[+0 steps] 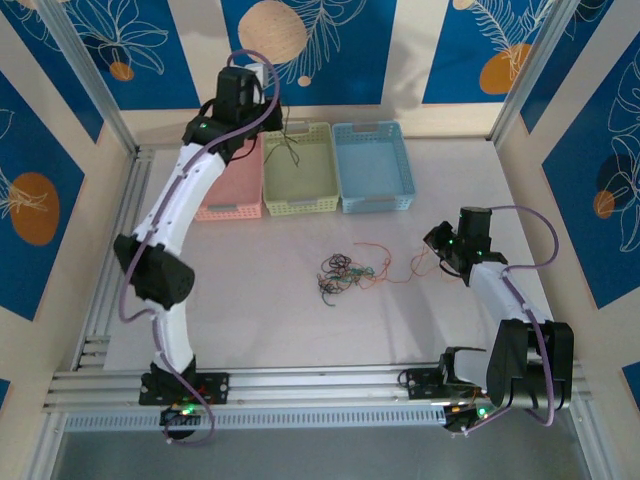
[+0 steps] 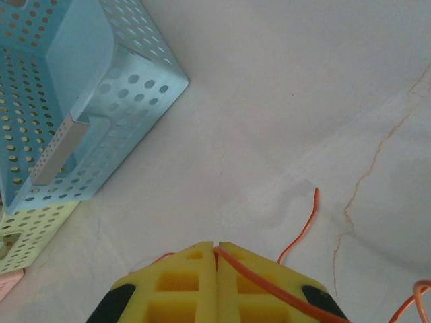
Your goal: Untangle the cables
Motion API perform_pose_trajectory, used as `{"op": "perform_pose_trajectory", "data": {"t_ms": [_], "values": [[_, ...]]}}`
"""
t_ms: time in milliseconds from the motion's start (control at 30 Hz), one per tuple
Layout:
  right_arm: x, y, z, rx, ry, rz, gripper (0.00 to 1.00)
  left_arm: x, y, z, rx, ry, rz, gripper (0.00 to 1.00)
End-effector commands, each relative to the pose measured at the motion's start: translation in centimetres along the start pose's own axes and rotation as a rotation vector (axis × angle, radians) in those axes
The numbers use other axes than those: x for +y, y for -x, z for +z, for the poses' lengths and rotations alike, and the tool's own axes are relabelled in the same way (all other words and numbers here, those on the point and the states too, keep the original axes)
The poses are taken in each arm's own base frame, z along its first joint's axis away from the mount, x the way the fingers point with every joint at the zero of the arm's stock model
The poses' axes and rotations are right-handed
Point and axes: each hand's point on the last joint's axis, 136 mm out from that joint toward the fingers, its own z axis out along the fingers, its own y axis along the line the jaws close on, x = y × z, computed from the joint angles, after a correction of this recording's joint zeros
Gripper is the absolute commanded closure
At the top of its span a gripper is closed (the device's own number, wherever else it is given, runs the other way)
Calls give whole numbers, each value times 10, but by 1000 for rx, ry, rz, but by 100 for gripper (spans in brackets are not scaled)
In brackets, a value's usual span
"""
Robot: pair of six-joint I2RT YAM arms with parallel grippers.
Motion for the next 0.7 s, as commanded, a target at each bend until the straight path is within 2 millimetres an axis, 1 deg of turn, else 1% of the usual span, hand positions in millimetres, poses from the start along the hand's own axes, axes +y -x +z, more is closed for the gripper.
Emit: {"op": "perform_pose_trajectory", "data": {"t_ms": [0, 67, 167, 200, 233, 267, 300, 333, 367, 400, 467, 533, 667], "values": [[9, 5, 0, -7, 29, 0, 100, -3, -15, 24, 52, 3, 56, 100], [10, 4, 1, -4, 33, 3, 100, -5, -29, 44, 86, -24, 86, 100], [10, 3, 1, 0, 34, 2, 100, 5, -59, 75, 154, -8, 86, 100], [9, 3, 2, 0, 33, 3, 100, 8, -68, 84, 173, -2, 84, 97], [11, 4, 2, 1, 36, 1, 100, 14, -81, 96, 199, 10, 80, 90], [11, 4, 2, 3, 36, 2, 100, 19, -93, 107, 226, 14, 75, 71], [11, 4, 2, 4, 35, 2, 100, 23, -105, 115, 255, 17, 70, 55], [11, 4, 3, 5, 35, 3, 100, 27, -118, 122, 288, 23, 62, 45], [11, 3, 3, 7, 36, 2, 100, 30, -126, 124, 312, 35, 50, 40], [11, 4, 3, 7, 36, 4, 100, 31, -130, 124, 322, 37, 40, 37], [10, 4, 3, 6, 34, 4, 100, 25, -131, 118, 322, 5, 24, 32], [10, 3, 3, 8, 34, 4, 100, 20, -123, 106, 307, -7, 34, 27], [12, 3, 3, 10, 41, 6, 100, 17, -108, 72, 290, 3, 60, 26]]}}
